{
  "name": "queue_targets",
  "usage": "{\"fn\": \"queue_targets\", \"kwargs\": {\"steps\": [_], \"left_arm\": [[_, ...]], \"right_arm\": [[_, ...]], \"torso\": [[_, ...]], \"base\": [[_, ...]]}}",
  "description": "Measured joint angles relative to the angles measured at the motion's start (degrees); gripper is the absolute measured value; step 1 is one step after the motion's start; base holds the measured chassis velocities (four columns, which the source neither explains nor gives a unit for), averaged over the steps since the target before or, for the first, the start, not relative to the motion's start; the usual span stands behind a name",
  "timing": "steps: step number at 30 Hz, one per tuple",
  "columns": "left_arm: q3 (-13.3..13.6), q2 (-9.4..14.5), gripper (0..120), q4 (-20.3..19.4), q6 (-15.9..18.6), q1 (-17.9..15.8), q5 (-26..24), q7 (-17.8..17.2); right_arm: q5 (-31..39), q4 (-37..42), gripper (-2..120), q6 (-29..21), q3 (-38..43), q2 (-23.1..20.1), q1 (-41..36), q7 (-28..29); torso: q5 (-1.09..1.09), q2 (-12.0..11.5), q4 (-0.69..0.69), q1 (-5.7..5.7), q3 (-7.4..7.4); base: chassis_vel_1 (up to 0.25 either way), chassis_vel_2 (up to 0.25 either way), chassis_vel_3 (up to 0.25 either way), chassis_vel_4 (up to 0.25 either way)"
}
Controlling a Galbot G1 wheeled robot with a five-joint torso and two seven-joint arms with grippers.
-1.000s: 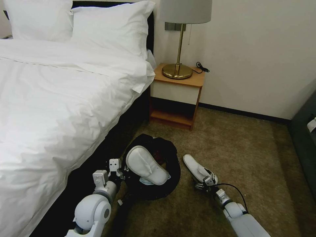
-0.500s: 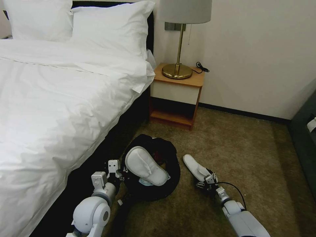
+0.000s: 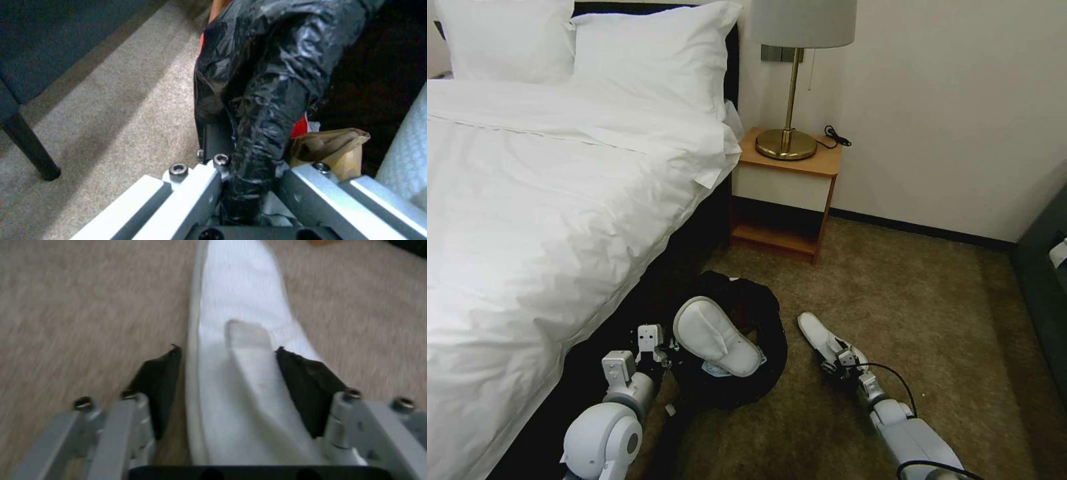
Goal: Pick up the trash bin, then pick up the garbage on the floor and place it into the trash bin.
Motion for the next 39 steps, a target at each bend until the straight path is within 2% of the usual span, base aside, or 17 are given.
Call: {"fn": "queue_targets", "kwargs": {"steps": [1, 4, 7, 9, 10, 11, 15, 16, 22, 39], "left_arm": [[0.00, 0.00, 0, 0.00, 0.00, 0.00, 0.00, 0.00], [-0.34, 0.15, 0, -0.46, -0.01, -0.14, -0.41, 0.00], [-0.39, 0.19, 0, -0.56, -0.01, -0.23, -0.55, -0.02], [-0.46, 0.28, 0, -0.68, 0.06, -0.35, -0.95, -0.22], [-0.46, 0.28, 0, -0.68, 0.06, -0.35, -0.95, -0.22], [-0.46, 0.32, 0, -0.67, 0.25, -0.32, -1.35, -0.49], [-0.25, 0.31, 0, -0.33, 0.45, -0.10, -1.73, -0.90], [-0.08, 0.27, 0, 0.06, 0.69, 0.03, -2.20, -1.31], [0.77, 0.44, 0, 1.82, 1.40, -0.11, -3.80, -2.89], [1.16, 0.58, 0, 2.12, 0.31, -0.84, -3.02, -2.10]], "right_arm": [[0.00, 0.00, 57, 0.00, 0.00, 0.00, 0.00, 0.00], [0.57, 1.08, 38, 0.20, 0.61, -0.17, -1.78, 0.17], [0.71, 1.38, 33, 0.26, 0.71, -0.32, -2.16, 0.19], [1.02, 1.90, 23, 0.40, 0.96, -0.63, -2.79, 0.22], [1.02, 1.90, 23, 0.40, 0.96, -0.63, -2.79, 0.22], [1.28, 2.23, 15, 0.51, 1.13, -0.79, -3.14, 0.26], [1.43, 2.60, 7, 0.64, 1.24, -0.94, -3.53, 0.32], [1.49, 2.82, 1, 0.73, 1.28, -1.01, -3.80, 0.38], [1.64, 3.61, 0, 0.86, 1.38, -1.15, -4.47, 0.75], [2.75, 7.23, 0, 1.01, 0.71, -1.86, -4.83, 2.02]], "torso": [[0.00, 0.00, 0.00, 0.00, 0.00], [0.00, 0.00, 0.02, 0.00, 0.00], [0.00, 0.00, 0.02, 0.00, -0.01], [0.00, 0.00, 0.01, 0.00, -0.01], [0.00, 0.00, 0.01, 0.00, -0.01], [0.00, 0.00, 0.02, 0.00, 0.00], [0.00, 0.00, 0.02, 0.00, -0.01], [0.00, 0.01, 0.02, 0.00, -0.01], [0.00, 0.00, 0.01, 0.00, -0.01], [0.00, 0.00, 0.02, 0.00, 0.00]], "base": [[0.000, 0.000, 0.000, 0.000], [0.000, 0.000, 0.000, 0.000], [0.000, 0.000, 0.000, 0.000], [0.000, 0.000, 0.000, 0.000], [0.000, 0.000, 0.000, 0.000], [0.000, 0.000, 0.000, 0.000], [0.000, 0.000, 0.000, 0.000], [0.000, 0.000, 0.000, 0.000], [0.000, 0.000, 0.000, 0.000], [0.000, 0.000, 0.000, 0.000]]}}
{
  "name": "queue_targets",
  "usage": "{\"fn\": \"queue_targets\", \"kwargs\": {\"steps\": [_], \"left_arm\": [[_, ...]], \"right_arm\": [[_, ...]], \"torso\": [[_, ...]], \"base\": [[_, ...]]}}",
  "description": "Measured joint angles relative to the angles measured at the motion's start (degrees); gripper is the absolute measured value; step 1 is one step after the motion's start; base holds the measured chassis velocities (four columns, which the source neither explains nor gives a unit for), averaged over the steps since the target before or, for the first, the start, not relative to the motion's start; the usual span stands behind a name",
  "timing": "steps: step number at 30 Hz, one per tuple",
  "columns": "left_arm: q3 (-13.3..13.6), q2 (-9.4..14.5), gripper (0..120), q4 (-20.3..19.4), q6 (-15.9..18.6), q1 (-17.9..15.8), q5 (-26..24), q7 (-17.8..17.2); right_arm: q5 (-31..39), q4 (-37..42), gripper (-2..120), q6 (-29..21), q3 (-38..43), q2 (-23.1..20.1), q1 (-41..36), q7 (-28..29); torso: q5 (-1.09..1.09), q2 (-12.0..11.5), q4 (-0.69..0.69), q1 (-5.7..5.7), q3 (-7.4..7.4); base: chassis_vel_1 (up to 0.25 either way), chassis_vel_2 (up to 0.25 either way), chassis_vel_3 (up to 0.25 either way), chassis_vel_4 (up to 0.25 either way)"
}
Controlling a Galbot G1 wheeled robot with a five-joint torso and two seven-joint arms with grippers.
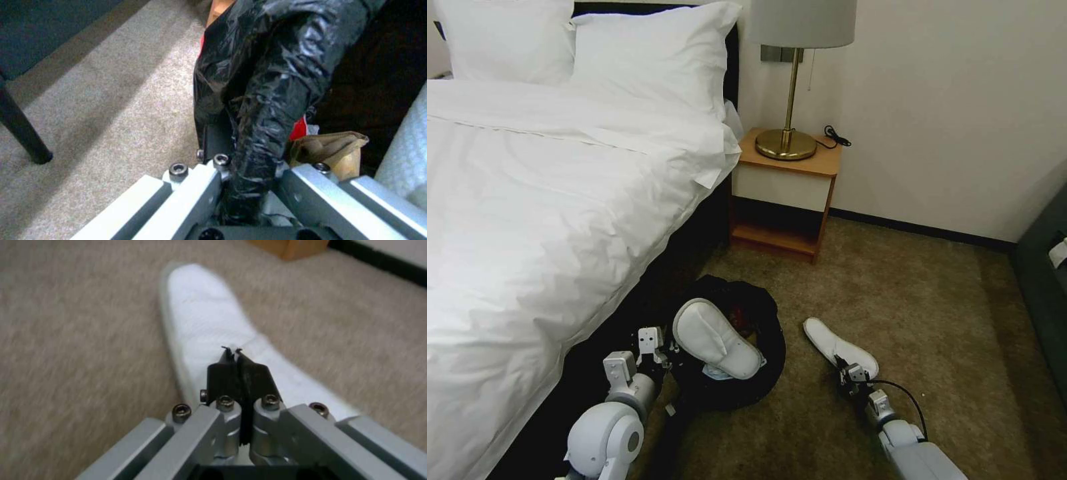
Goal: Pick up the trash bin, then pick up the garbage on the floor and place it into the trash bin.
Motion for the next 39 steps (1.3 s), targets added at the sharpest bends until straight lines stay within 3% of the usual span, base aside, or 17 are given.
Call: {"fn": "queue_targets", "kwargs": {"steps": [18, 39], "left_arm": [[1.01, -0.02, 0, 1.73, -0.42, -1.17, 0.24, 0.13], [1.35, -0.10, 0, 2.39, -0.45, -1.80, 0.33, 0.28]], "right_arm": [[3.28, 13.37, 0, -1.20, -0.49, -3.20, -3.30, 2.48], [3.24, 14.19, 0, -1.20, 0.07, -2.89, -4.63, 2.81]], "torso": [[0.00, 0.00, -0.01, 0.00, 0.00], [0.00, 0.00, -0.01, 0.00, 0.00]], "base": [[0.000, 0.000, 0.000, 0.000], [0.000, 0.000, 0.000, 0.000]]}}
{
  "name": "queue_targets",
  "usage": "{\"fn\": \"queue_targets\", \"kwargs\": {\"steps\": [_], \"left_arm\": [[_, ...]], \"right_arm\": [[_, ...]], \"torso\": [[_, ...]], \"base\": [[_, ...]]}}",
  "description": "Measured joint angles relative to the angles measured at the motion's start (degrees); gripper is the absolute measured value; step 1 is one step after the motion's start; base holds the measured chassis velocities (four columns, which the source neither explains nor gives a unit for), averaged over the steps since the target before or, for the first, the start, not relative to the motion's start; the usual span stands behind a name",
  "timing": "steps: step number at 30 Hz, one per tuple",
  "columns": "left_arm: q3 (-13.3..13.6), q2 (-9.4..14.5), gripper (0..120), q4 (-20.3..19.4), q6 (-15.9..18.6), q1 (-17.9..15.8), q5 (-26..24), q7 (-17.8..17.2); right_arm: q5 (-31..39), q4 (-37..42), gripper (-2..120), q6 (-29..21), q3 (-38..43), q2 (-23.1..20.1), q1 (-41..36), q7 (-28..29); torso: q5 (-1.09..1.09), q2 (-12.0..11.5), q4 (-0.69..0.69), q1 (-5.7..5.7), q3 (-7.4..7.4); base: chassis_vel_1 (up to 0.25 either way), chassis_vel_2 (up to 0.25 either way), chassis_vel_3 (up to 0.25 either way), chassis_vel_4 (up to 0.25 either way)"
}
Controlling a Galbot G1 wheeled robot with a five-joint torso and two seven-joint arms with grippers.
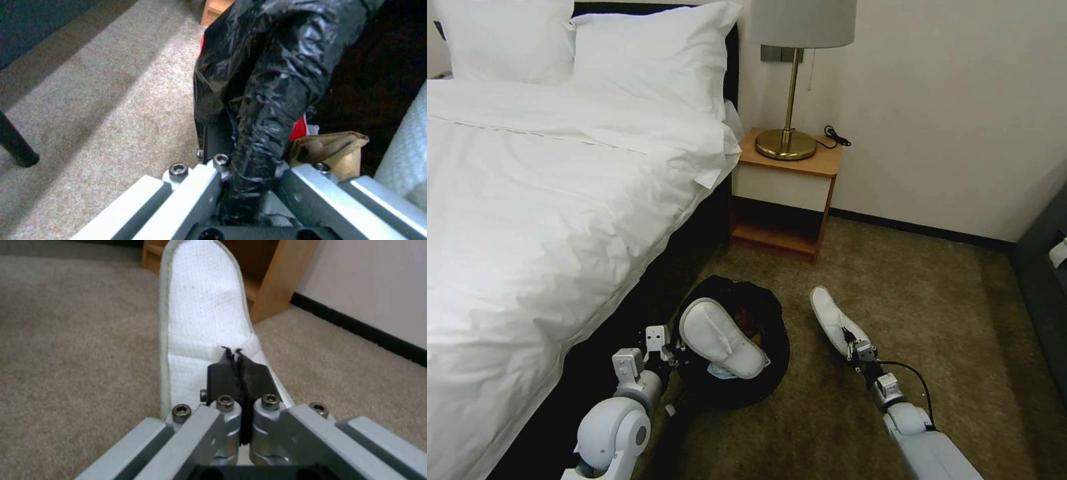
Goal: Pick up the trash bin, then pick up the garbage on the floor and place it into the trash bin.
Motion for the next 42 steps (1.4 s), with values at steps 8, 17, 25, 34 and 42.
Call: {"fn": "queue_targets", "kwargs": {"steps": [8, 17, 25, 34, 42], "left_arm": [[-0.10, 0.02, 0, 0.20, 0.00, -0.13, -0.04, 0.02], [-0.12, -0.17, 0, 3.54, 0.15, -1.59, -0.55, -0.20], [1.80, 0.80, 0, 9.27, 0.83, -5.45, -2.65, -0.91], [3.81, 0.25, 0, 14.75, 0.74, -8.01, -2.76, -0.70], [7.61, 1.95, 0, 16.75, 3.06, -10.55, -6.72, 1.07]], "right_arm": [[-0.06, -0.17, 0, 0.11, 0.03, 0.08, 0.01, -0.06], [1.44, 9.11, 0, -0.17, 0.72, -1.20, -2.72, 1.23], [3.02, 22.66, 0, -1.61, 2.13, -2.88, -8.30, 2.43], [3.30, 37.56, 0, -3.25, 3.63, -4.58, -15.03, 4.10], [2.49, 48.41, 0, -4.38, 1.42, -5.12, -20.00, 6.00]], "torso": [[0.00, 0.00, 0.00, 0.00, 0.00], [0.00, 0.00, 0.01, 0.00, 0.00], [0.00, 0.00, 0.00, 0.00, 0.00], [0.00, 0.00, 0.01, 0.00, -0.01], [-0.01, 0.01, -0.01, 0.00, -0.01]], "base": [[0.000, 0.000, 0.000, 0.000], [0.000, 0.000, 0.000, 0.000], [0.000, 0.000, 0.000, 0.000], [0.000, 0.000, 0.000, 0.000], [0.000, 0.000, 0.000, 0.000]]}}
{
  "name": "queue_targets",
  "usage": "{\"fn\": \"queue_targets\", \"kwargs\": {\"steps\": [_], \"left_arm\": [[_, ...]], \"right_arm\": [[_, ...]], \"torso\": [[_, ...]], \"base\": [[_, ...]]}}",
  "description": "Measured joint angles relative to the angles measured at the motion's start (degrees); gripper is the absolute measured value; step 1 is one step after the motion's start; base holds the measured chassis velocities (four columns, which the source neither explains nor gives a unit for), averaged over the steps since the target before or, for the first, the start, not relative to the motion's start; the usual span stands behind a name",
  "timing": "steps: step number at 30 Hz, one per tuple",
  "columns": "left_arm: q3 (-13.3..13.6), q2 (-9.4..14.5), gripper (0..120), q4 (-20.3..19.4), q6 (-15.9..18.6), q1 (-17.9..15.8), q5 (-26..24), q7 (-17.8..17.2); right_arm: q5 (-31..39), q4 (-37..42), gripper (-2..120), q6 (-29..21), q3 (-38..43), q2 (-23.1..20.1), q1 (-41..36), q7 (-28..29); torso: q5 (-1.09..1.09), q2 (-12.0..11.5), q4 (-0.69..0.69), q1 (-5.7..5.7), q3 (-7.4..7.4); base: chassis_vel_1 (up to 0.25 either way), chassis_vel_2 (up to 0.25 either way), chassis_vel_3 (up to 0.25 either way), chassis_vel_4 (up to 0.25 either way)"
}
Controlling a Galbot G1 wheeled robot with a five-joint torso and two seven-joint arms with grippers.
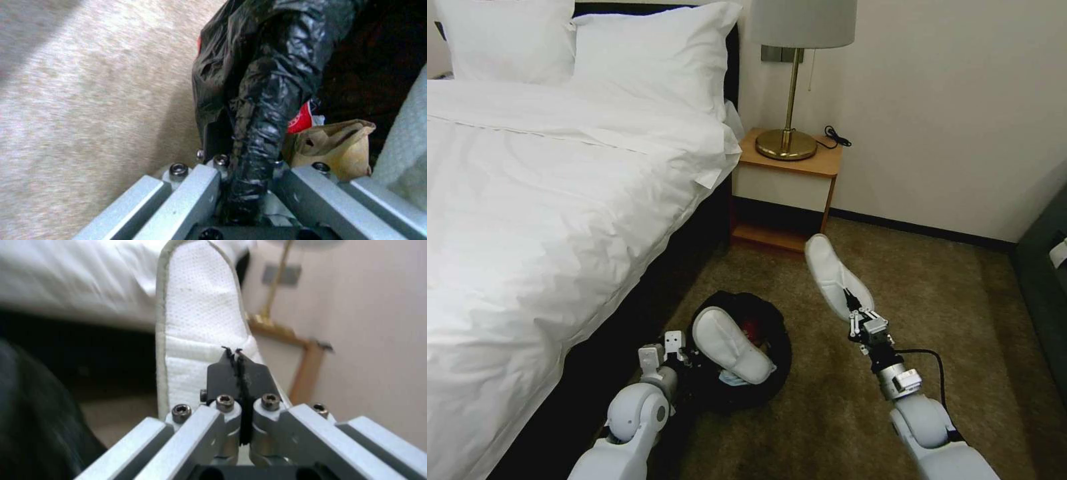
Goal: Pick up the trash bin, then pick up the garbage on the floor and place it into the trash bin.
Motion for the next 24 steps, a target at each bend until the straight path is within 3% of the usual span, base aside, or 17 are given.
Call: {"fn": "queue_targets", "kwargs": {"steps": [3, 8, 24], "left_arm": [[1.30, 0.73, 0, 0.98, 1.51, -1.47, -2.85, 0.22], [2.19, 0.65, 0, 1.60, 2.16, -2.24, -3.81, 0.41], [6.37, -1.62, 0, 5.06, 3.07, -6.58, -3.97, 1.45]], "right_arm": [[-0.91, 7.46, 0, -1.82, -1.86, 1.19, -2.39, 1.47], [-2.75, 11.07, 0, -2.81, -3.51, 3.30, -4.17, 2.05], [-7.70, 13.17, 0, -4.11, -10.15, 8.25, -5.58, 2.47]], "torso": [[0.00, 0.00, 0.02, 0.00, 0.00], [0.01, 0.00, 0.01, 0.00, 0.00], [0.01, 0.00, 0.01, 0.00, 0.01]], "base": [[0.000, 0.000, 0.000, 0.000], [0.000, 0.000, 0.000, 0.000], [0.000, 0.000, 0.000, 0.000]]}}
